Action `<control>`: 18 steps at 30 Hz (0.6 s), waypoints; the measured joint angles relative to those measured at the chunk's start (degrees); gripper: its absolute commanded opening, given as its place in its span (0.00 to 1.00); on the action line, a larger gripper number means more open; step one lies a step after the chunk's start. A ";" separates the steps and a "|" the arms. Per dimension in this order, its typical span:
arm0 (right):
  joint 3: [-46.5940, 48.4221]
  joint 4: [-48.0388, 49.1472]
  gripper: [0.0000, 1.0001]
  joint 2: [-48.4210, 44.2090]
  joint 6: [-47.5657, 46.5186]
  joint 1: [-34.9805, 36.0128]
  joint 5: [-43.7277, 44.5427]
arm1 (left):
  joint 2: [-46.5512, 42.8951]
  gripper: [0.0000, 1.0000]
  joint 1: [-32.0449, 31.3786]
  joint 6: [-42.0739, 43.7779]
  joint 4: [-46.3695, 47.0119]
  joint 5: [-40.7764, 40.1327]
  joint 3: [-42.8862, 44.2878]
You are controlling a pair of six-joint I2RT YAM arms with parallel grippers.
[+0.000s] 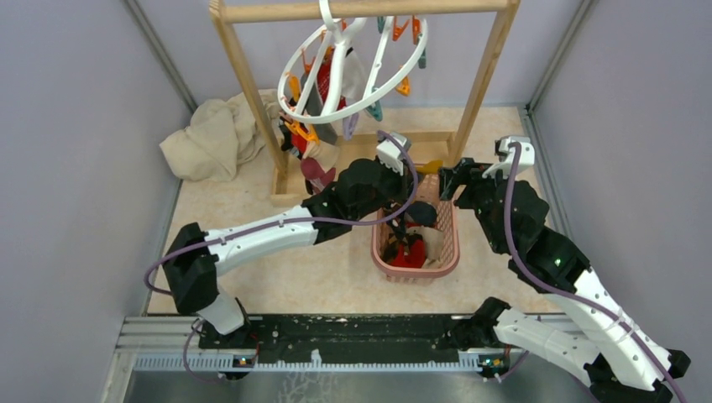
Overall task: Remove the socks clipped to the hanger
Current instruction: Place the sock in the bin.
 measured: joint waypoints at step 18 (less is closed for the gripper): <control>-0.11 0.07 0.68 -0.20 0.61 0.00 -1.46 | 11.63 0.70 7.96 -0.72 6.03 6.62 -0.28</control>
